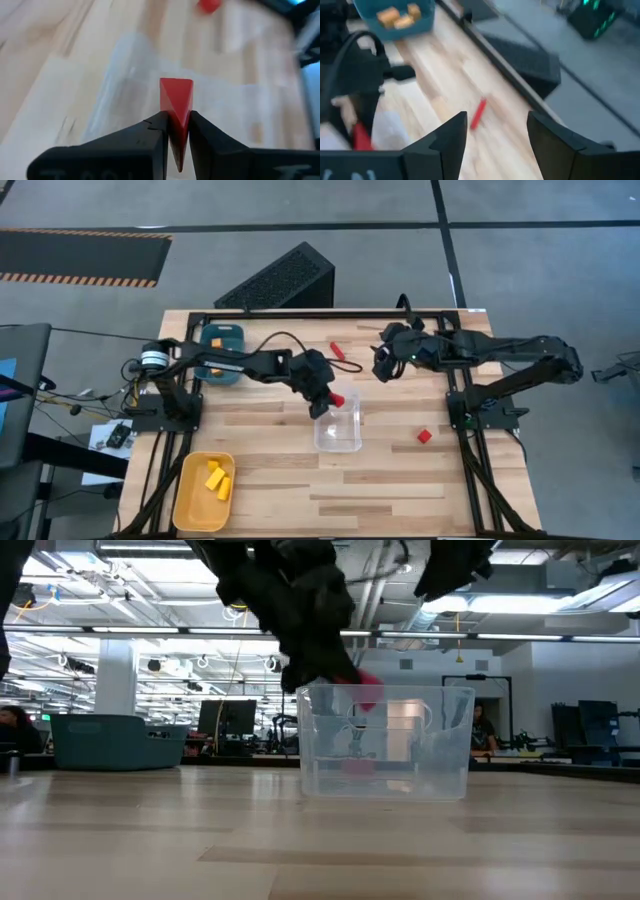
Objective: Sort & place blocks by color
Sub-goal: Put the left red block into the transparent bin
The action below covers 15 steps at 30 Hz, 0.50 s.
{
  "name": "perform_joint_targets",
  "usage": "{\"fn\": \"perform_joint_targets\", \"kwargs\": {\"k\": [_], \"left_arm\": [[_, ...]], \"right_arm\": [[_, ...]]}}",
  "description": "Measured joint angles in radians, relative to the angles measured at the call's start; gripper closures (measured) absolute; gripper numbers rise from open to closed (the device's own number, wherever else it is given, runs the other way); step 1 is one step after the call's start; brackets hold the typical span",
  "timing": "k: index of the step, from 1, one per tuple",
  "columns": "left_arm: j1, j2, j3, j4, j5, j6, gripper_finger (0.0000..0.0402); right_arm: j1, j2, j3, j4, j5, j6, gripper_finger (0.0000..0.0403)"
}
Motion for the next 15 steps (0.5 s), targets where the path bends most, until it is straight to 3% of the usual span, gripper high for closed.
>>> {"fn": "perform_joint_targets", "kwargs": {"k": [11, 15], "left_arm": [[-0.01, 0.055, 0.0, -0.063, -0.09, 0.051, 0.037], [-0.021, 0.057, 0.0, -0.095, -0.134, 0.1, 0.035]], "right_arm": [[-0.054, 0.055, -0.003, -0.108, -0.065, 0.18, 0.0177], [-0.066, 0.092, -0.003, -0.135, -0.076, 0.213, 0.0177]]}}
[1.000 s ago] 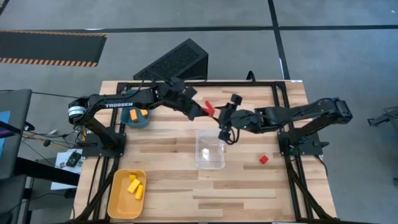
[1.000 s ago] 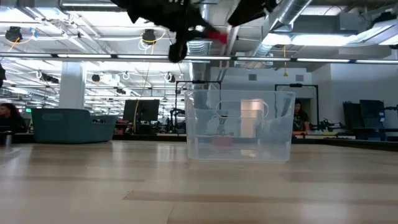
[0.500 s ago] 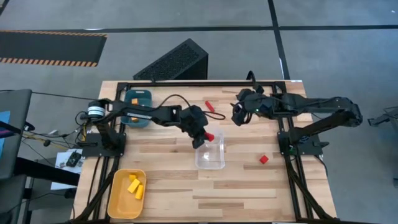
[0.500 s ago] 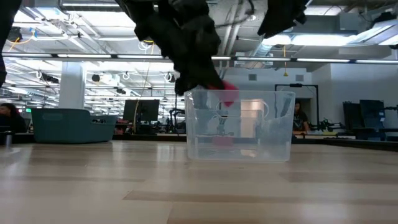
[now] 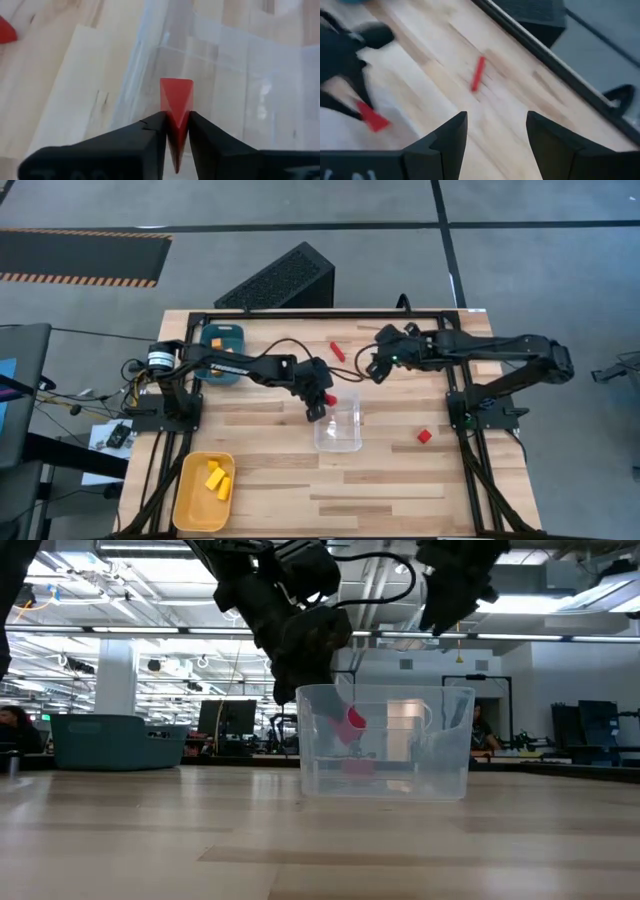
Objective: Sort & place blocks by color
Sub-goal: Put the left red block into the transparent bin, then put the top red block into the transparent bin
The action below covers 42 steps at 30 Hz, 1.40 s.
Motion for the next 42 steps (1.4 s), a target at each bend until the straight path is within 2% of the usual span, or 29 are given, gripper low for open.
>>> {"fn": "perform_joint_targets", "kwargs": {"k": [5, 9, 13, 16, 21, 23, 26, 29, 35, 38, 42], "left_arm": [[-0.011, 0.012, -0.001, -0.02, -0.017, 0.011, 0.03], [-0.011, 0.007, 0.003, -0.029, -0.026, -0.016, 0.0261], [-0.01, 0.001, 0.041, -0.08, -0.028, -0.049, 0.0233], [-0.01, 0.001, 0.105, -0.18, -0.032, -0.029, 0.0223], [-0.006, 0.001, 0.252, -0.347, -0.164, 0.103, 0.0219], [0.009, 0.001, 0.309, -0.378, -0.207, 0.169, 0.0219], [0.051, 0.001, 0.387, -0.406, -0.213, 0.235, 0.0219], [0.11, 0.0, 0.446, -0.414, -0.197, 0.251, 0.0219], [0.24, 0.0, 0.504, -0.47, -0.135, 0.257, 0.0219], [0.29, 0.0, 0.505, -0.504, -0.108, 0.265, 0.0219], [0.338, 0.0, 0.506, -0.536, -0.069, 0.268, 0.0219]], "right_arm": [[0.002, 0.014, -0.028, -0.016, 0.013, 0.035, 0.0177], [0.0, -0.05, -0.191, 0.078, 0.009, 0.121, 0.0178], [-0.024, -0.123, -0.383, 0.27, -0.078, 0.181, 0.0178], [-0.033, -0.135, -0.491, 0.438, -0.114, 0.209, 0.0178], [-0.033, -0.066, -0.575, 0.693, -0.116, 0.17, 0.0178], [-0.041, 0.0, -0.573, 0.789, -0.116, 0.134, 0.0178], [-0.068, 0.111, -0.571, 0.901, -0.137, 0.099, 0.0178], [-0.115, 0.229, -0.532, 0.907, -0.182, 0.122, 0.0178], [-0.184, 0.388, -0.384, 0.868, -0.372, 0.141, 0.0178], [-0.198, 0.448, -0.28, 0.801, -0.382, 0.126, 0.0178], [-0.224, 0.542, -0.118, 0.625, -0.382, 0.05, 0.0178]]}}
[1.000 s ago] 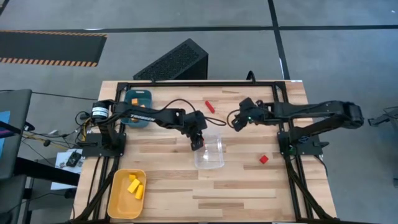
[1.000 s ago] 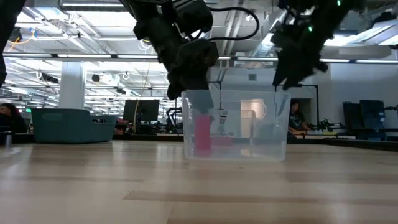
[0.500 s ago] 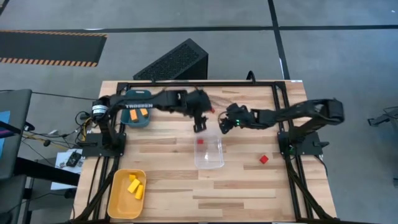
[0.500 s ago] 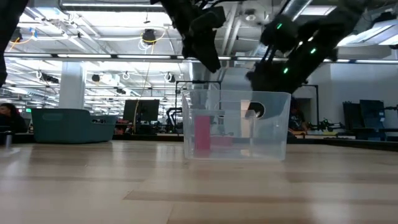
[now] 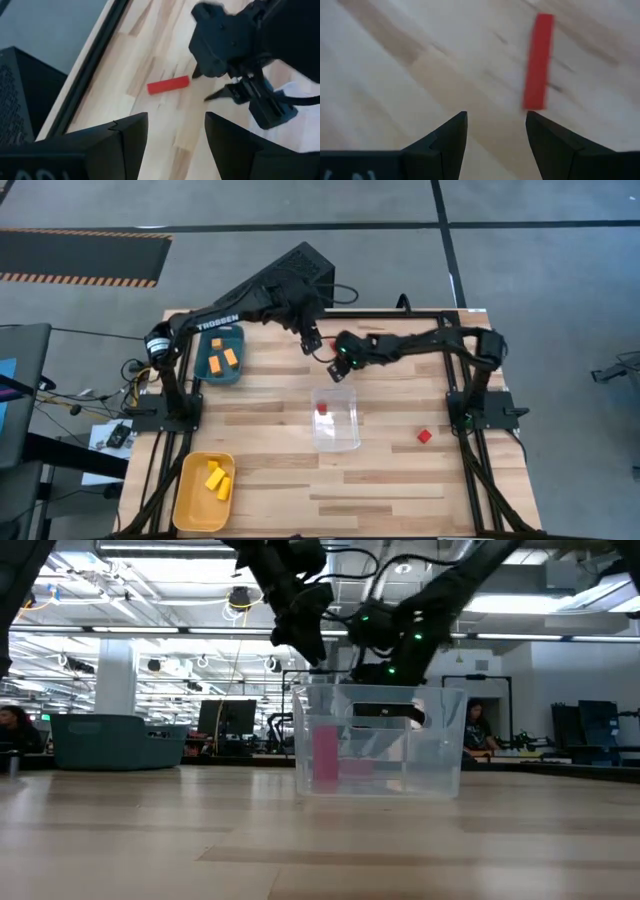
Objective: Sort & place blocks by color
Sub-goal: Put the top red block into the transparent bin
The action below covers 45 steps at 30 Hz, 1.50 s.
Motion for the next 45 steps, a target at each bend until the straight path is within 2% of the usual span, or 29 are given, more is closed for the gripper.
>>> {"fn": "perform_joint_targets", "kwargs": {"k": [5, 9, 19, 28, 32, 37, 45], "left_arm": [[0.041, 0.0, 0.0, 0.0, 0.01, 0.047, 0.0219], [0.071, 0.0, 0.0, 0.002, 0.019, 0.083, 0.0219], [0.144, 0.0, 0.0, 0.014, 0.062, 0.163, 0.0219], [0.213, 0.0, 0.0, 0.079, 0.162, 0.182, 0.0219], [0.234, 0.0, 0.0, 0.088, 0.199, 0.183, 0.0219], [0.248, 0.0, 0.0, 0.096, 0.207, 0.196, 0.0219], [0.253, 0.003, 0.0, 0.104, 0.209, 0.21, 0.0219]], "right_arm": [[-0.039, 0.132, 0.215, -0.243, 0.012, -0.068, 0.0178], [-0.049, 0.195, 0.328, -0.341, 0.021, -0.11, 0.0178], [-0.092, 0.237, 0.387, -0.38, -0.011, -0.124, 0.0183], [-0.104, 0.215, 0.382, -0.401, -0.027, -0.119, 0.0255], [-0.099, 0.178, 0.382, -0.393, -0.026, -0.117, 0.0266], [-0.101, 0.176, 0.382, -0.393, 0.005, -0.119, 0.0243], [-0.109, 0.192, 0.383, -0.405, -0.001, -0.12, 0.0159]]}}
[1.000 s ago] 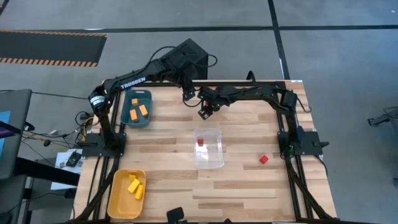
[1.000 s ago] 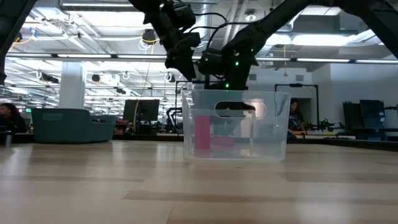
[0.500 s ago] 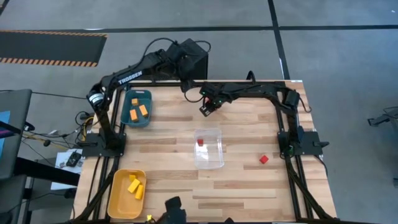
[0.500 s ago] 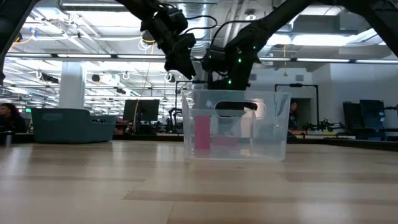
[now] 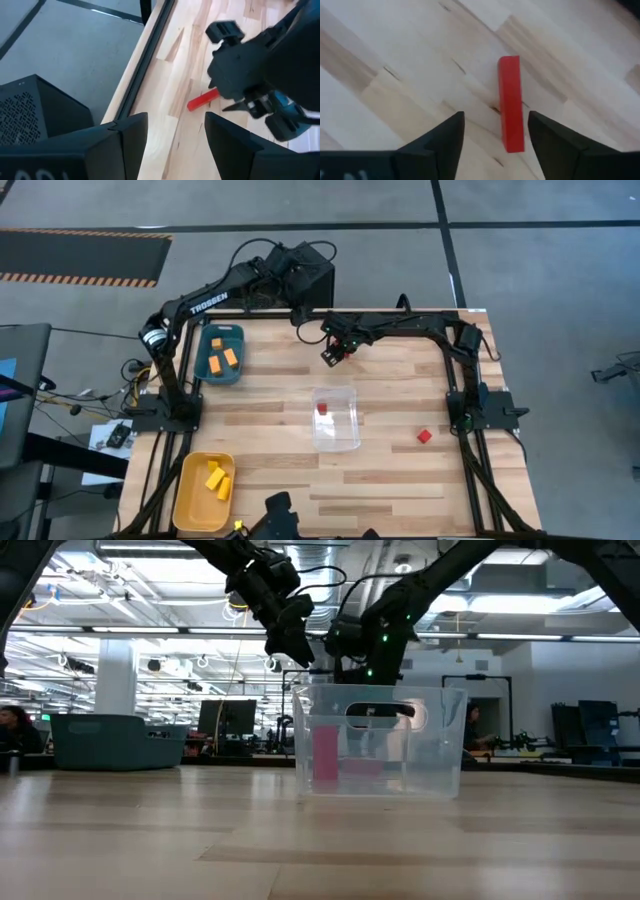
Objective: Sort & place blocks by color
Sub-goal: Put the top red block into the transparent bin
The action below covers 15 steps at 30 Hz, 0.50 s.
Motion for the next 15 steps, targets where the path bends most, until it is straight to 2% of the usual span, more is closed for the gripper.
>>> {"fn": "perform_joint_targets", "kwargs": {"k": [5, 9, 12, 15], "left_arm": [[0.0, 0.006, -0.006, -0.001, 0.022, 0.0, 0.0219], [0.0, 0.006, -0.006, -0.004, 0.025, -0.005, 0.0219], [0.0, 0.006, -0.007, -0.004, 0.025, -0.009, 0.0219], [0.0, 0.006, -0.007, -0.005, 0.026, -0.009, 0.0219]], "right_arm": [[0.001, 0.066, -0.005, -0.045, -0.021, -0.026, 0.0149], [0.001, 0.07, -0.012, -0.01, -0.021, -0.016, 0.0166], [0.001, 0.073, -0.014, -0.025, -0.024, 0.006, 0.0204], [0.003, 0.073, -0.014, -0.072, -0.033, 0.008, 0.0271]]}}
